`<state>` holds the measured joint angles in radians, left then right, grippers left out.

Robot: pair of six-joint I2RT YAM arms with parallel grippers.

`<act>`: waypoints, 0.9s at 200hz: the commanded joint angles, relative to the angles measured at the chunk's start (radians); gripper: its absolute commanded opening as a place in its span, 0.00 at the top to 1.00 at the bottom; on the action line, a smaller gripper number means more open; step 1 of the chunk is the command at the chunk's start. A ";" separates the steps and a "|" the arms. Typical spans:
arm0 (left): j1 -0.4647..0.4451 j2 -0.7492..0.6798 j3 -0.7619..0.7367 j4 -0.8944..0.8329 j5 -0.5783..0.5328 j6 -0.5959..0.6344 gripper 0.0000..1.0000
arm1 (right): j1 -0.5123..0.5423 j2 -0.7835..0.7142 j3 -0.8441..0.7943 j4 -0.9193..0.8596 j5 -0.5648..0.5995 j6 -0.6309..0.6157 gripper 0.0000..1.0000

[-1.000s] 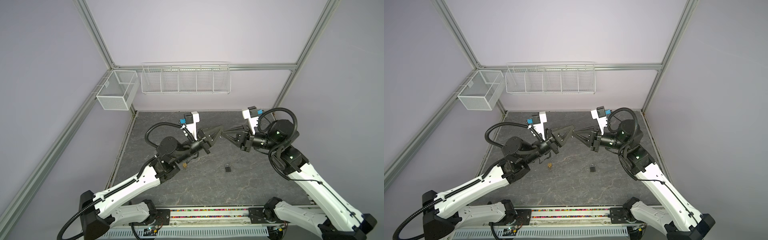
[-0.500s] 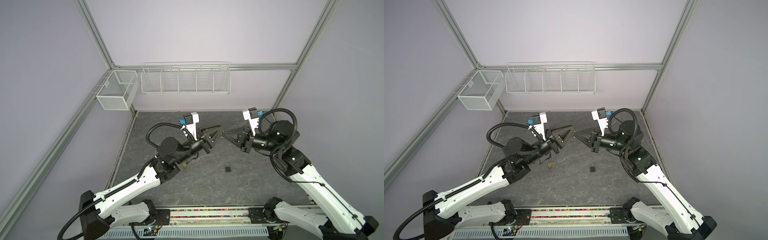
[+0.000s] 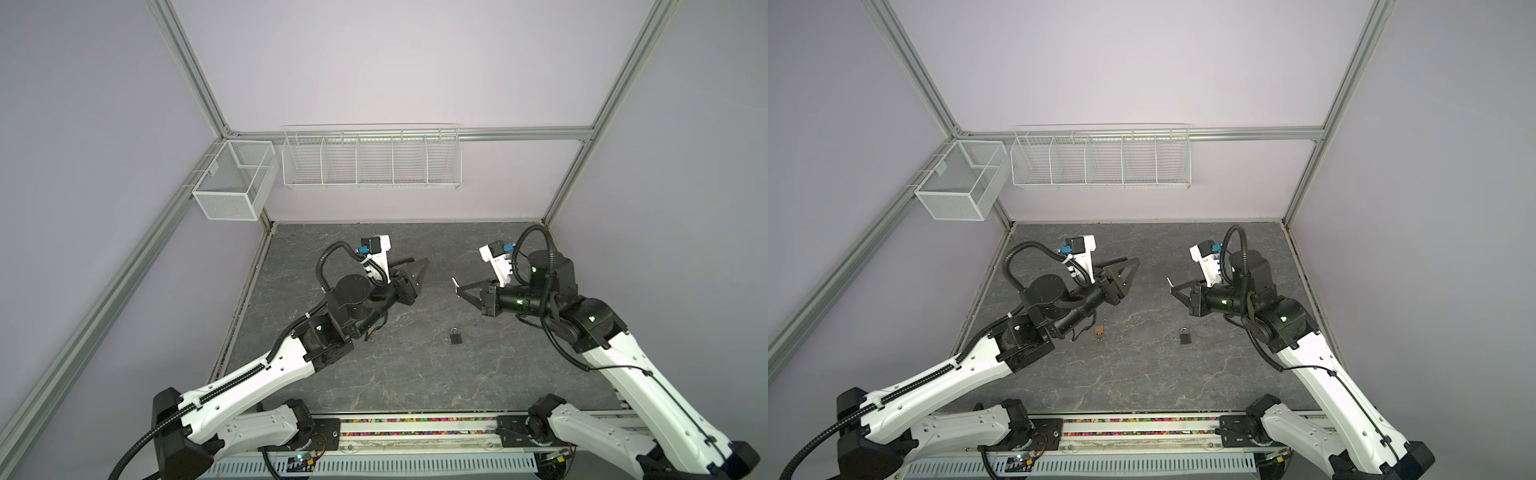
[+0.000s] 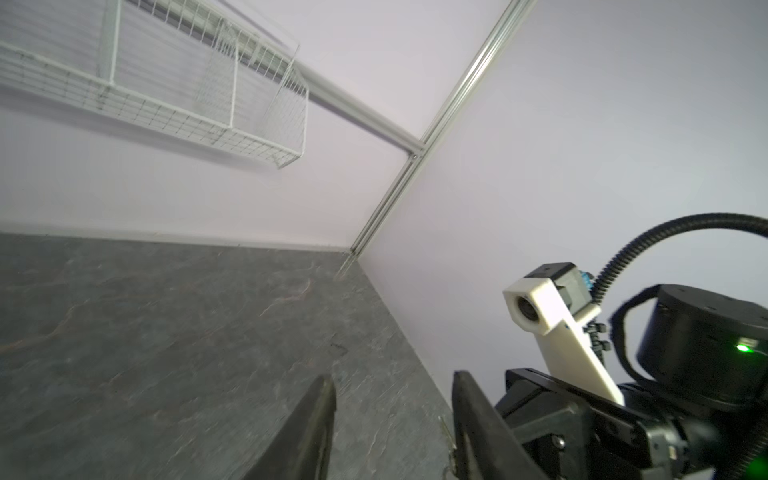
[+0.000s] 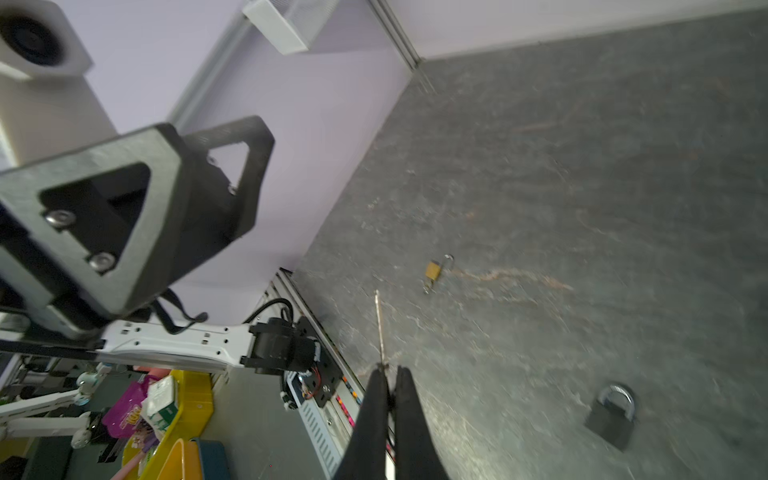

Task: Unlock with the key
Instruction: 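Move the left gripper down over the dark padlock while the right gripper holds the key, then lower the left gripper around the dark padlock body and close it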

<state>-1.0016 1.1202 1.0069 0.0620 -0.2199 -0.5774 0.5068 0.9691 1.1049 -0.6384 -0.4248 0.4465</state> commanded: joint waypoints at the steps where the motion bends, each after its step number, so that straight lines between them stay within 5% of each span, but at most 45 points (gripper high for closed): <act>1: 0.000 0.064 0.043 -0.208 -0.066 -0.095 0.51 | -0.027 -0.027 -0.082 -0.174 0.101 -0.008 0.94; 50: -0.025 0.271 0.091 -0.339 0.005 -0.244 0.44 | -0.096 -0.048 -0.252 -0.223 0.169 0.039 0.94; 104: -0.079 0.565 0.310 -0.547 0.111 -0.311 0.40 | -0.208 -0.013 -0.322 -0.265 0.175 0.046 0.94; 180: -0.177 0.918 0.621 -0.781 0.067 -0.339 0.37 | -0.373 0.020 -0.384 -0.190 0.115 0.039 0.93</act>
<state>-1.1522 1.9671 1.5394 -0.5781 -0.1177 -0.8894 0.1600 0.9802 0.7456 -0.8665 -0.2790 0.4862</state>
